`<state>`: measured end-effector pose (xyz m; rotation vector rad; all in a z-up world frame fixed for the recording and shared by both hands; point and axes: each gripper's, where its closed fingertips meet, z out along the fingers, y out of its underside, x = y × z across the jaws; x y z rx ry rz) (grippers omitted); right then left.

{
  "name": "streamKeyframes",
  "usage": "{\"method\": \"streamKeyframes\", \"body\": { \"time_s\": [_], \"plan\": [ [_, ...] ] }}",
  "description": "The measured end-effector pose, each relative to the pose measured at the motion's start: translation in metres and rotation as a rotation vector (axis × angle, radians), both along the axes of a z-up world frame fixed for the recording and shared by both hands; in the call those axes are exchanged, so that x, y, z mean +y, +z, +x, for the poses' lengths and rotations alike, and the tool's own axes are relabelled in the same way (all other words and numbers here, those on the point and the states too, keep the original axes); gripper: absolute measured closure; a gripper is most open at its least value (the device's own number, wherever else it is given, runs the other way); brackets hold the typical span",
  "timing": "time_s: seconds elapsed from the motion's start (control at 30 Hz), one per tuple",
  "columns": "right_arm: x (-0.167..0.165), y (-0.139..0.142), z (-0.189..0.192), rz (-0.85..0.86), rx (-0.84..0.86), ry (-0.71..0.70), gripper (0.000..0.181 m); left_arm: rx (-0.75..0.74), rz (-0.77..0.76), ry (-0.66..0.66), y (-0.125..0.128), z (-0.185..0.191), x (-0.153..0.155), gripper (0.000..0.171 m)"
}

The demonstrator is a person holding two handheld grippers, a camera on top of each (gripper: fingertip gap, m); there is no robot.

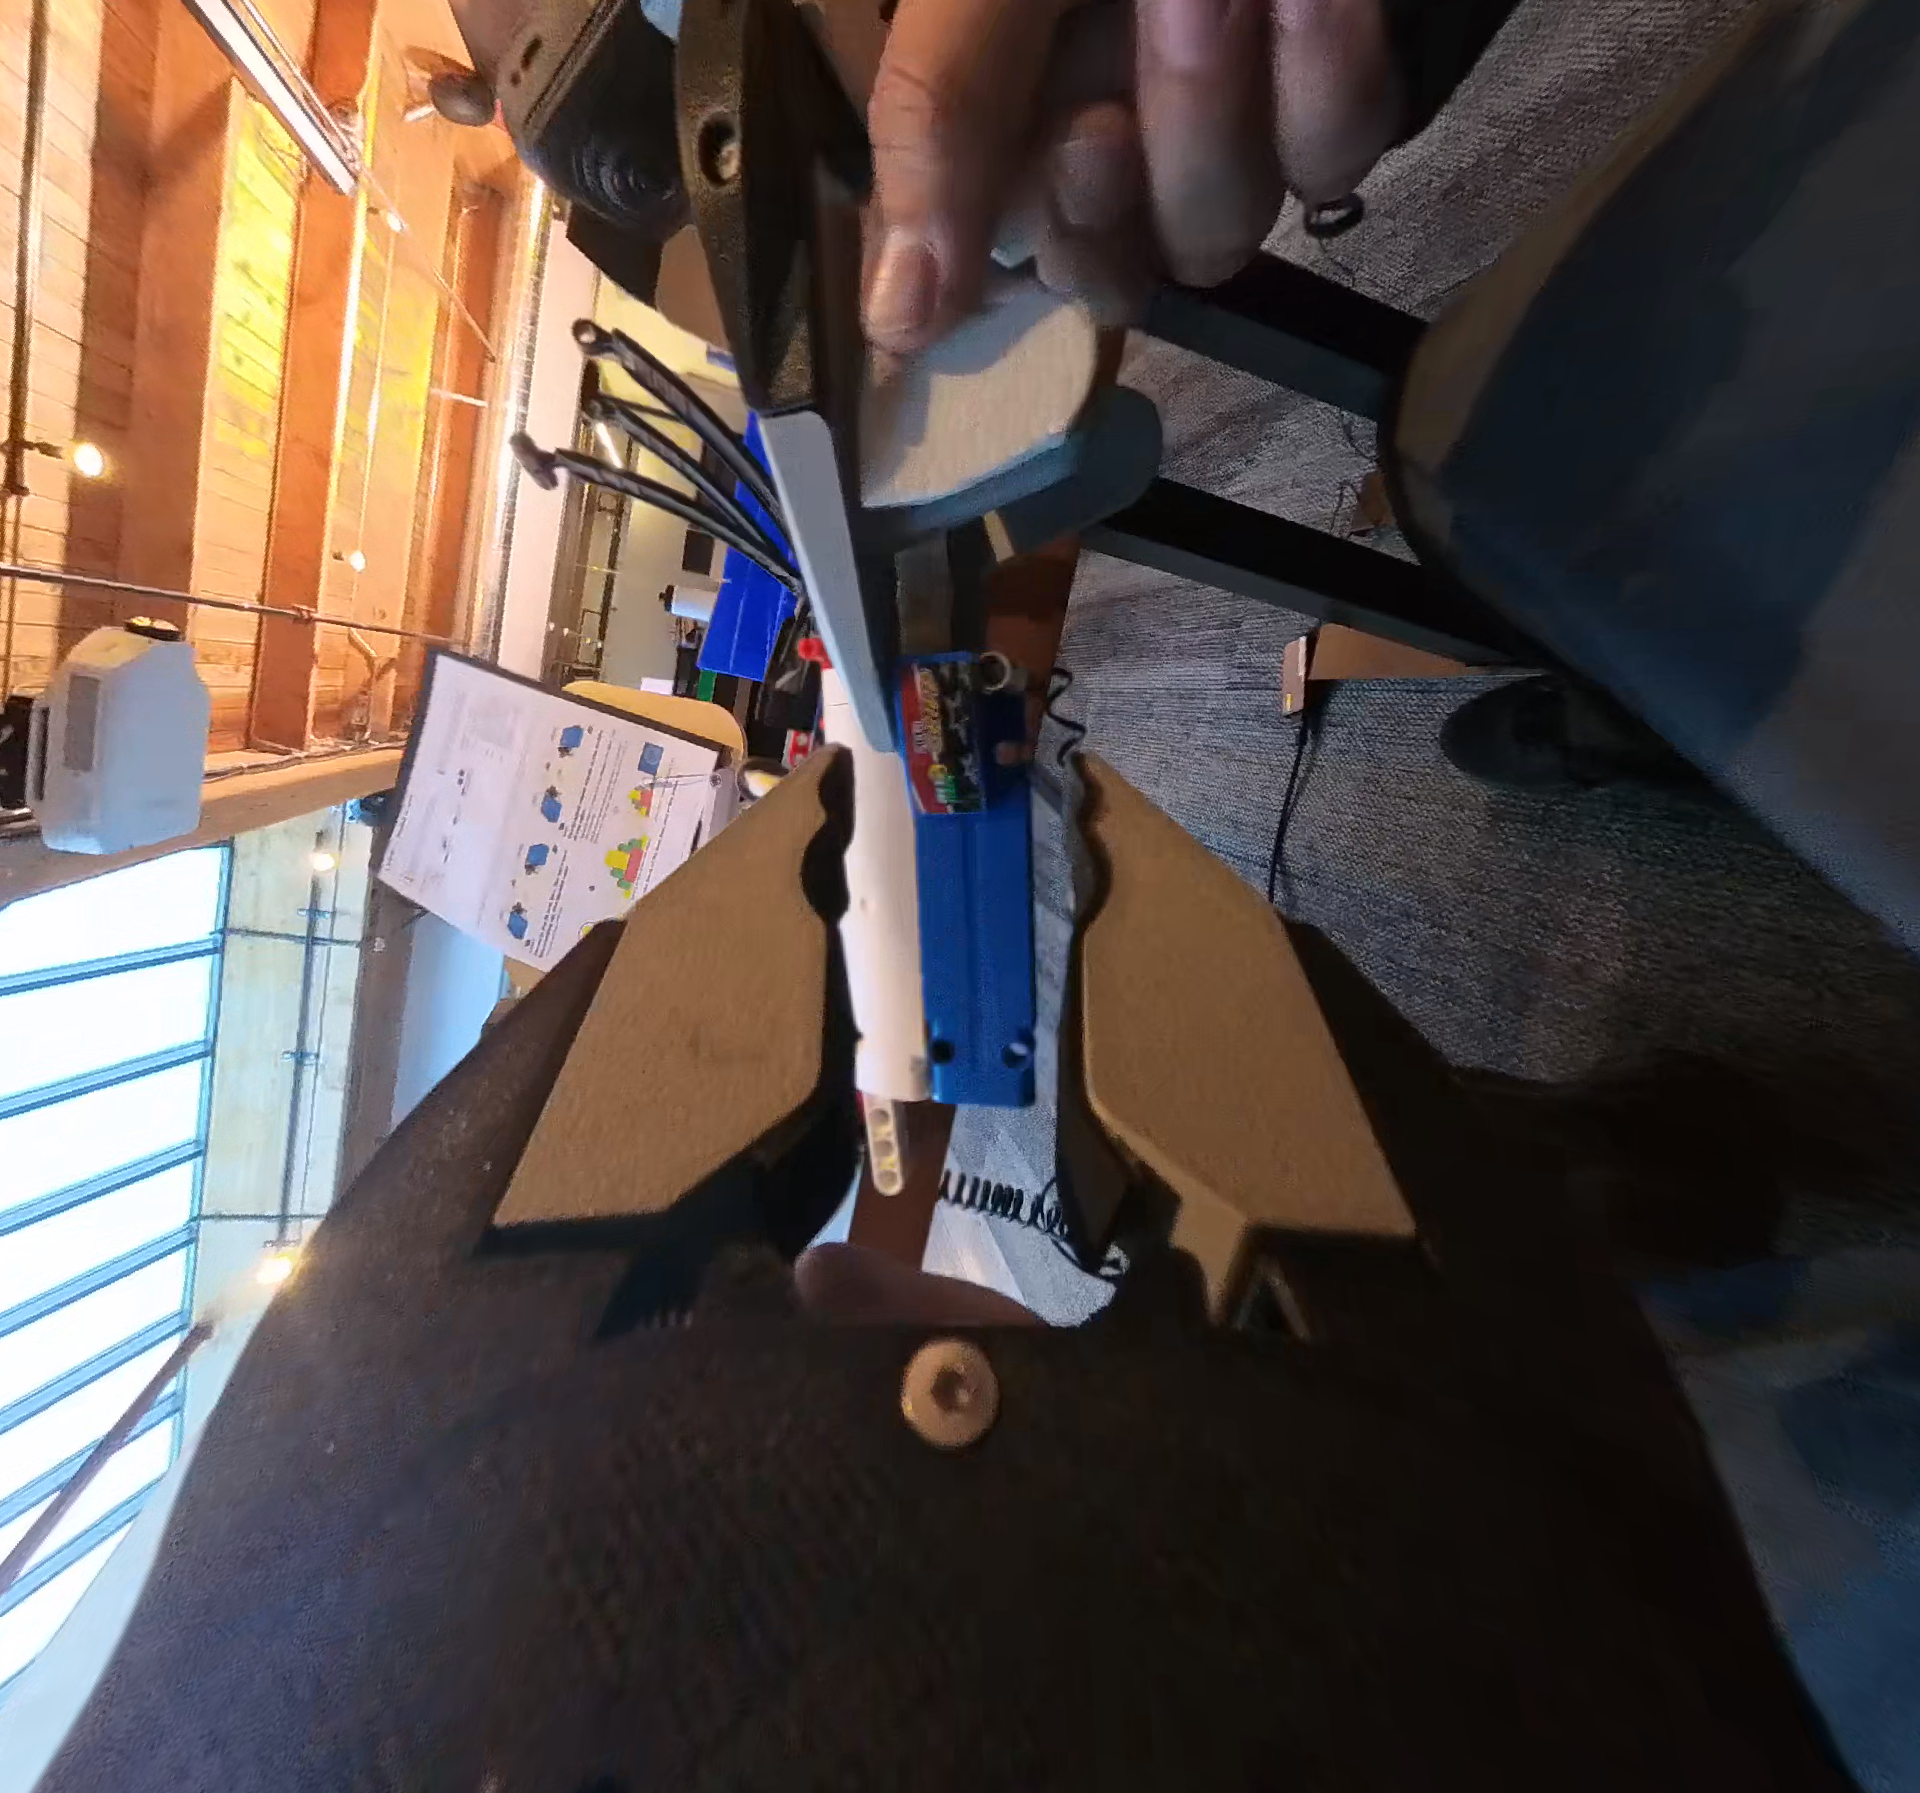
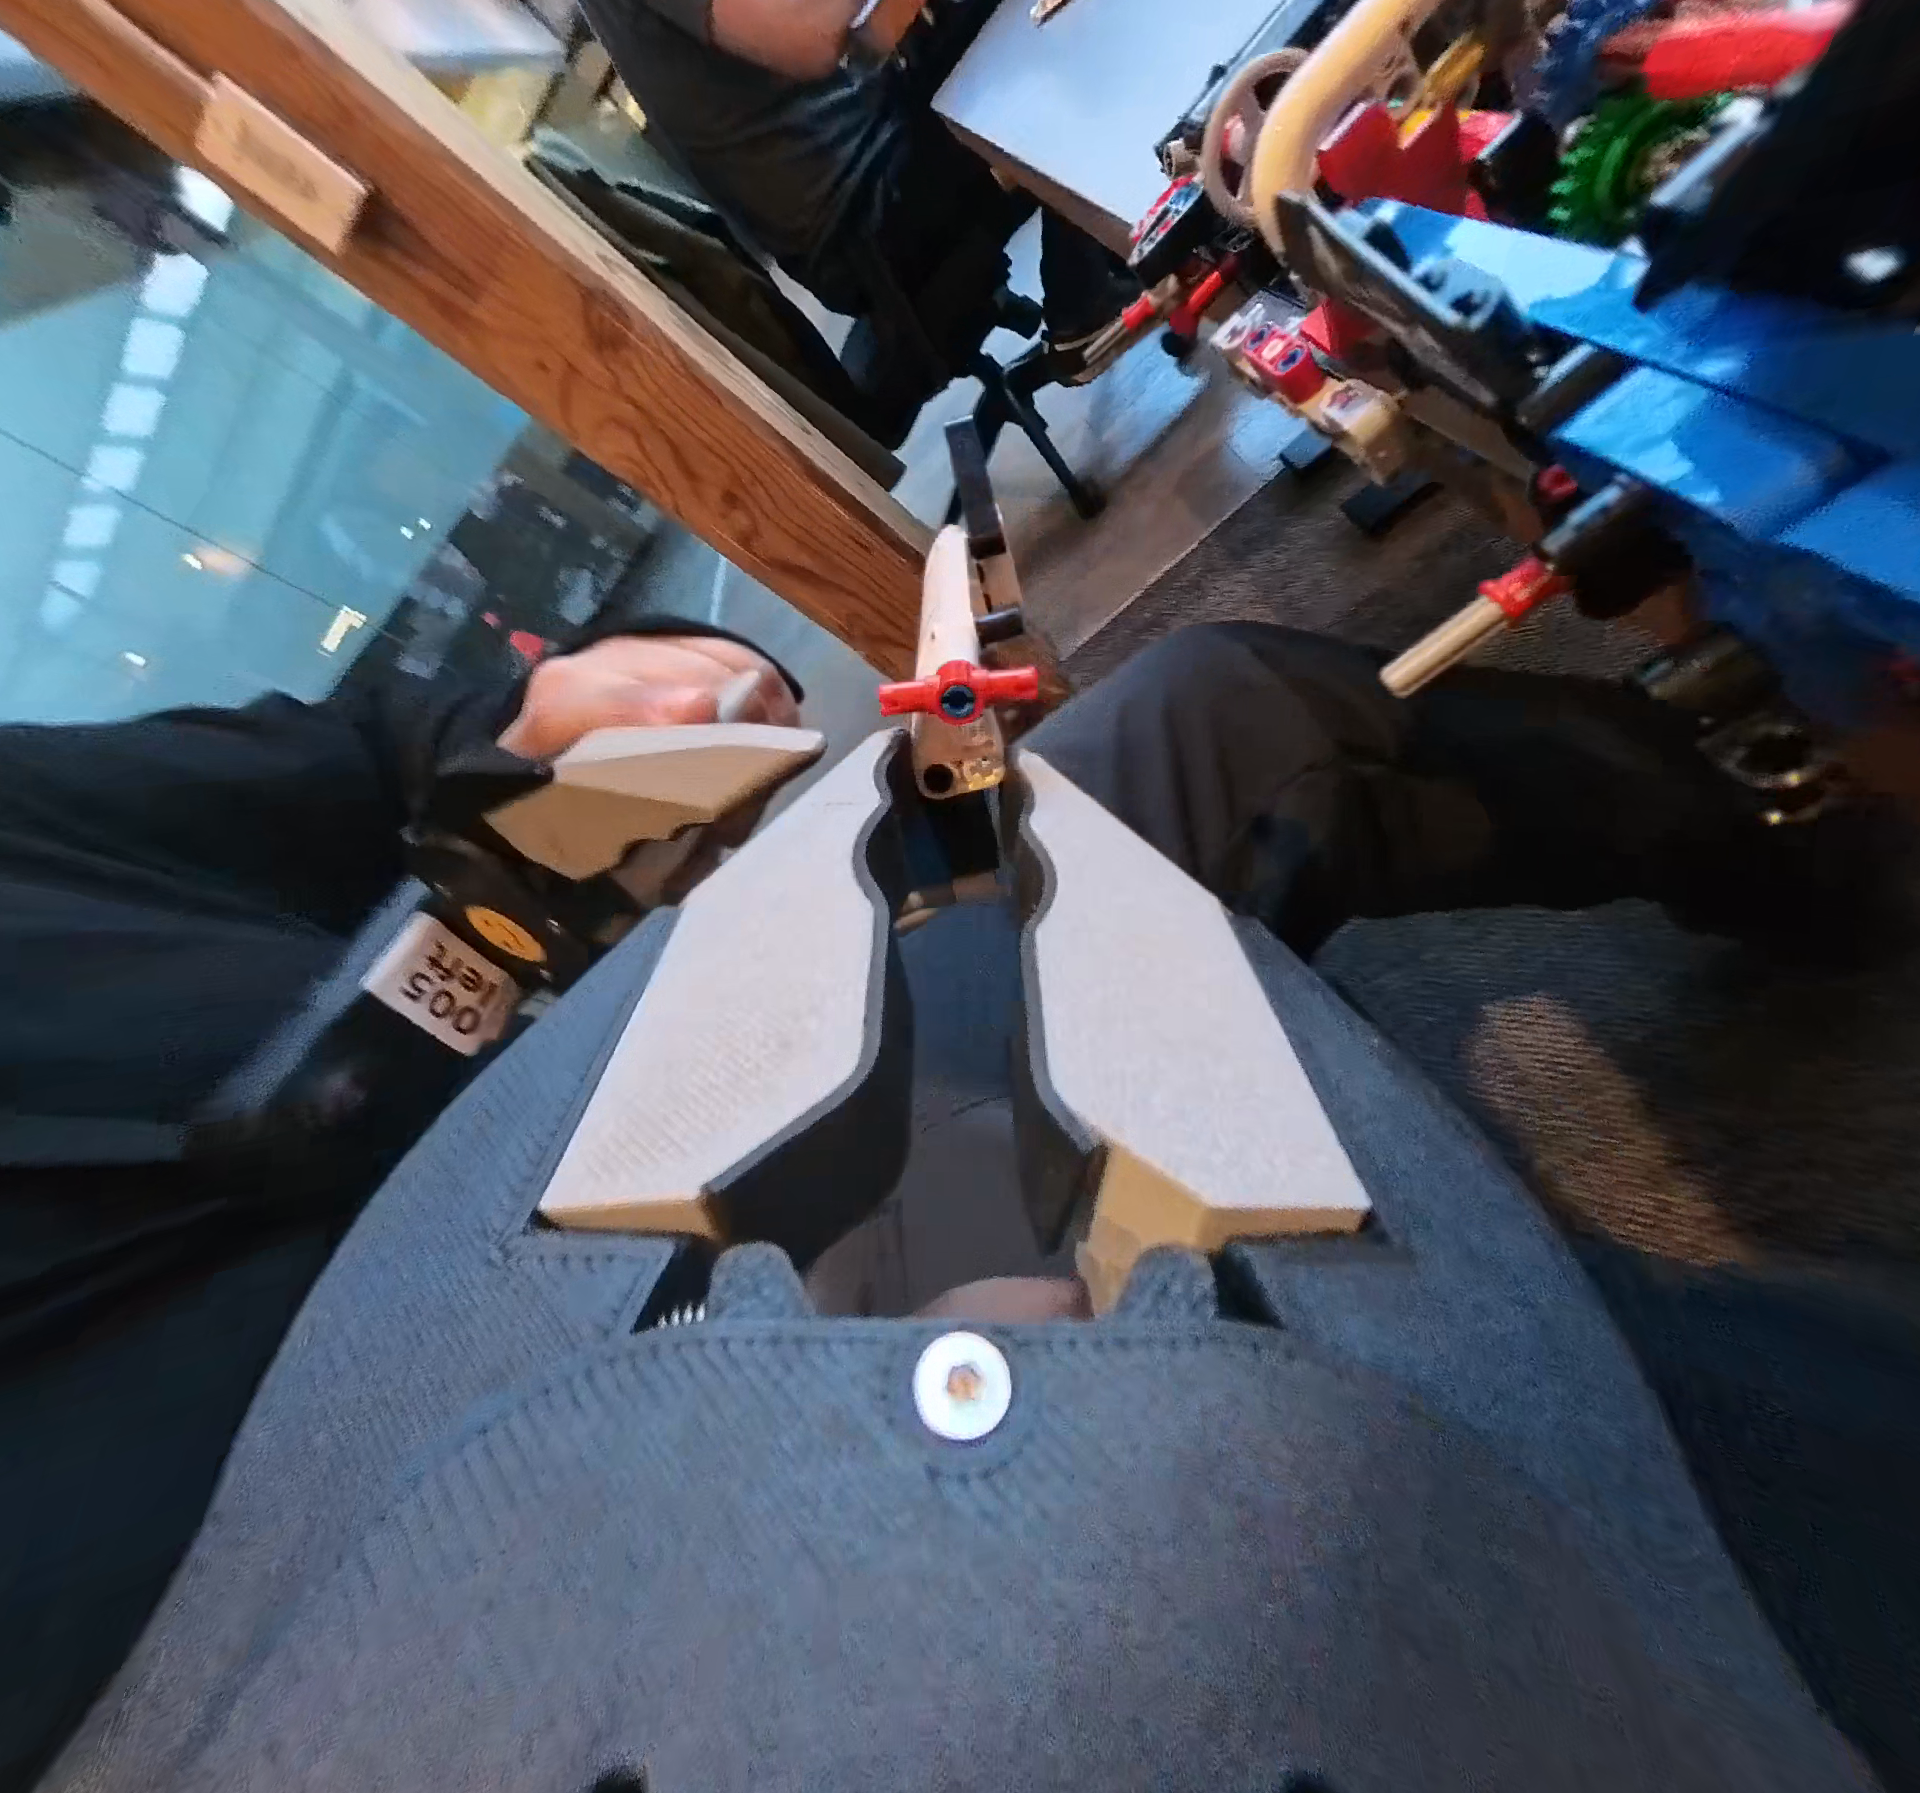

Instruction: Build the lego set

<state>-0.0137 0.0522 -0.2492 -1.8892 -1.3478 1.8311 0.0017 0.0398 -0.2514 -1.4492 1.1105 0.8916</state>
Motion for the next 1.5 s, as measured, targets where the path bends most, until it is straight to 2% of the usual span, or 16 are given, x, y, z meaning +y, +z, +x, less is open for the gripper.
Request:
{"method": "streamKeyframes", "body": {
  "time_s": [0.13,0.2,0.23,0.27,0.4,0.47,0.67,0.87,1.13,1.27,1.37,1.47,1.5],
  "plan": [
    [0.0,-0.001,0.001,-0.107,-0.012,-0.014,0.167,0.0,0.02,0.029,0.0,-0.004,0.007,0.137],
    [0.0,-0.001,0.001,-0.153,-0.015,-0.019,0.167,-0.003,0.027,0.005,0.002,0.0,0.008,0.15],
    [0.0,0.0,0.001,-0.168,-0.012,-0.019,0.167,-0.012,0.038,-0.001,0.004,0.001,0.008,0.163],
    [-0.001,0.0,0.001,-0.176,-0.012,-0.017,0.167,-0.019,0.034,-0.004,0.004,0.002,0.008,0.164],
    [-0.002,-0.005,0.0,-0.145,-0.031,-0.018,0.167,-0.031,0.029,0.012,0.003,-0.002,0.01,0.148],
    [-0.003,-0.005,0.0,-0.162,-0.034,-0.019,0.167,-0.03,-0.002,0.006,-0.003,-0.002,0.009,0.159],
    [-0.002,-0.01,-0.001,-0.2,-0.052,-0.024,0.166,-0.026,-0.025,0.005,-0.008,-0.005,0.011,0.157],
    [-0.002,-0.009,-0.003,-0.29,-0.049,-0.024,0.166,0.062,0.017,-0.012,-0.008,-0.008,0.01,0.161],
    [-0.002,-0.015,-0.003,-0.228,-0.076,-0.03,0.166,0.042,0.02,-0.001,-0.01,-0.014,0.009,0.148],
    [-0.002,-0.015,-0.004,-0.2,-0.073,-0.032,0.166,0.016,-0.015,-0.018,-0.015,-0.013,0.008,0.159],
    [-0.001,-0.018,-0.004,-0.146,-0.081,-0.037,0.167,-0.05,-0.05,0.0,-0.016,-0.015,0.009,0.15],
    [-0.001,-0.018,-0.005,-0.134,-0.074,-0.043,0.167,-0.067,-0.073,-0.006,-0.018,-0.015,0.008,0.147],
    [-0.001,-0.016,-0.005,-0.14,-0.064,-0.041,0.167,-0.063,-0.101,-0.009,-0.023,-0.015,0.007,0.141]
  ]
}}
